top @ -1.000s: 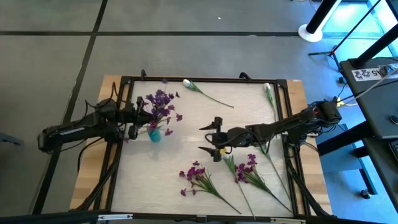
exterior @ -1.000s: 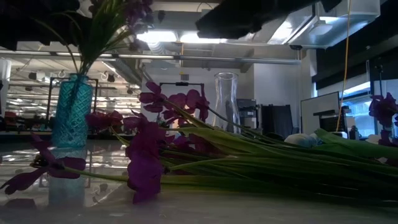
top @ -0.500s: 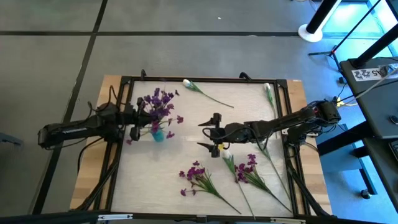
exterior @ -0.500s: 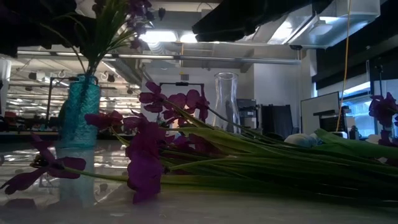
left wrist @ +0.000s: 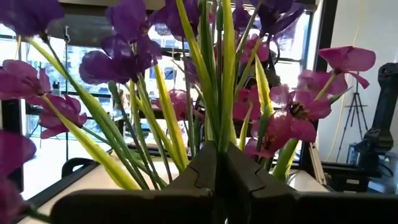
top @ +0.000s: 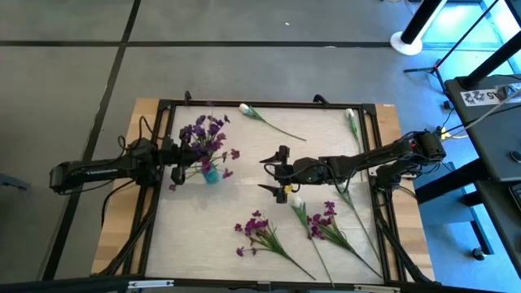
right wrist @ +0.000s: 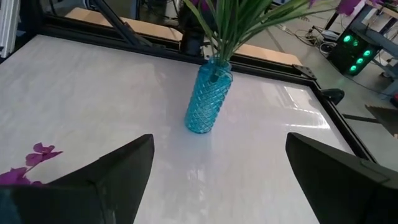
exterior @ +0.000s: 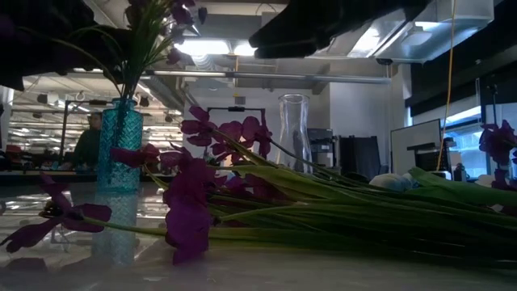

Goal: Sort flowers into vase by color
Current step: Put the violet flowers into the blue flower vase

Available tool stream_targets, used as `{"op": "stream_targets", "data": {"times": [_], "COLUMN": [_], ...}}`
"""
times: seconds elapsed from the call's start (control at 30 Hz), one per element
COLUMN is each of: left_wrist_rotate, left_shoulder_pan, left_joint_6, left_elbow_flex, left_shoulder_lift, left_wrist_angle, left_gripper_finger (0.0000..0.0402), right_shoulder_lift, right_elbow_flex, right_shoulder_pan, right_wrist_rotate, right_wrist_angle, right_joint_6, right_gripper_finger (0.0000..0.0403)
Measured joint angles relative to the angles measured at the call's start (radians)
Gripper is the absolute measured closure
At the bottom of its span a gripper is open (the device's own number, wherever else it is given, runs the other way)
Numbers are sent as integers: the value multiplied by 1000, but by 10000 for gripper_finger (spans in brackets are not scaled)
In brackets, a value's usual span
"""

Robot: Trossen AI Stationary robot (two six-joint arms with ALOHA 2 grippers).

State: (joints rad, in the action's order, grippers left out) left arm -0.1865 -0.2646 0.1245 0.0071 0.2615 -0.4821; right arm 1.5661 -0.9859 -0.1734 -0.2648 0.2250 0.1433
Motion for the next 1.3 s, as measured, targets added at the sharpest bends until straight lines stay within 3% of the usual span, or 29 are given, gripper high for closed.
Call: {"op": "stream_targets", "data": {"times": [0.17, 0.4, 0.6, 0.83, 1.3], "left_wrist_rotate": [-2, 2, 31, 49, 105], "left_shoulder_pan": [0, 0, 0, 0, -1], "left_joint_6": [-18, 11, 22, 30, 31], "left_elbow_flex": [1, 13, 131, 255, 419], "left_shoulder_lift": [0, 0, 0, 0, 3], "left_wrist_angle": [48, 105, 350, 548, 719], "left_gripper_finger": [385, 322, 290, 284, 283], "right_shoulder_lift": [0, 0, 0, 0, 0], "right_elbow_flex": [0, 0, 0, 0, 0], "right_shoulder_pan": [10, 11, 11, 11, 11], "right_wrist_rotate": [12, 5, -4, -5, -4], "right_wrist_angle": [-24, -47, -63, -67, -72], "right_joint_6": [-7, -10, -14, -15, -15], "right_gripper_finger": [40, 40, 40, 40, 40]}}
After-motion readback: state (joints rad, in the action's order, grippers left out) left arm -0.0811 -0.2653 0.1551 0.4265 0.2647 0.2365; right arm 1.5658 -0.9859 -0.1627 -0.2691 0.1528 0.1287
